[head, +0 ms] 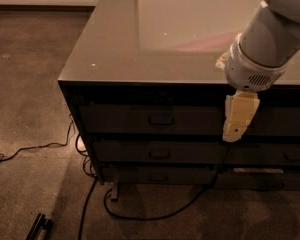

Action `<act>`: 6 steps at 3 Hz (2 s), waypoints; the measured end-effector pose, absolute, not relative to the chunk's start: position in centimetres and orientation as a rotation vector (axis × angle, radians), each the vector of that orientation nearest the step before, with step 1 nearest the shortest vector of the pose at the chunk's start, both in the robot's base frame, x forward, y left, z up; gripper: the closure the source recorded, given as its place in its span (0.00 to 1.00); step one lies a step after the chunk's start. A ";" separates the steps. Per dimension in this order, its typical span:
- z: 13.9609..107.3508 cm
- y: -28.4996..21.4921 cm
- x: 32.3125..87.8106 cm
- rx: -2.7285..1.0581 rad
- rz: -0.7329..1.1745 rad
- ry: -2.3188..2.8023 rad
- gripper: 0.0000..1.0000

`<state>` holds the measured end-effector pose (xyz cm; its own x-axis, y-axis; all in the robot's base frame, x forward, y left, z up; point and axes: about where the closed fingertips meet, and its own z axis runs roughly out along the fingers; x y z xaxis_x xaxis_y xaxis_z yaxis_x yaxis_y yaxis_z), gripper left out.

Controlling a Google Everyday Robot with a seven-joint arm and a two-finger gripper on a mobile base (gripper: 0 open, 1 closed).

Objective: Open top drawer

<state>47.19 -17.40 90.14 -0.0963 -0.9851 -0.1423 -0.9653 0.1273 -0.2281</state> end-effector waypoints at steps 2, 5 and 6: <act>86.1 -12.9 47.9 -2.114 -0.084 1.988 0.00; 79.0 -12.2 52.5 -2.162 -0.065 2.095 0.00; 77.1 -13.8 54.1 -2.090 -0.104 2.235 0.00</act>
Offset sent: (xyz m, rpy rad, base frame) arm 0.0146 0.0686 -0.0696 -0.0264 0.0390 0.2702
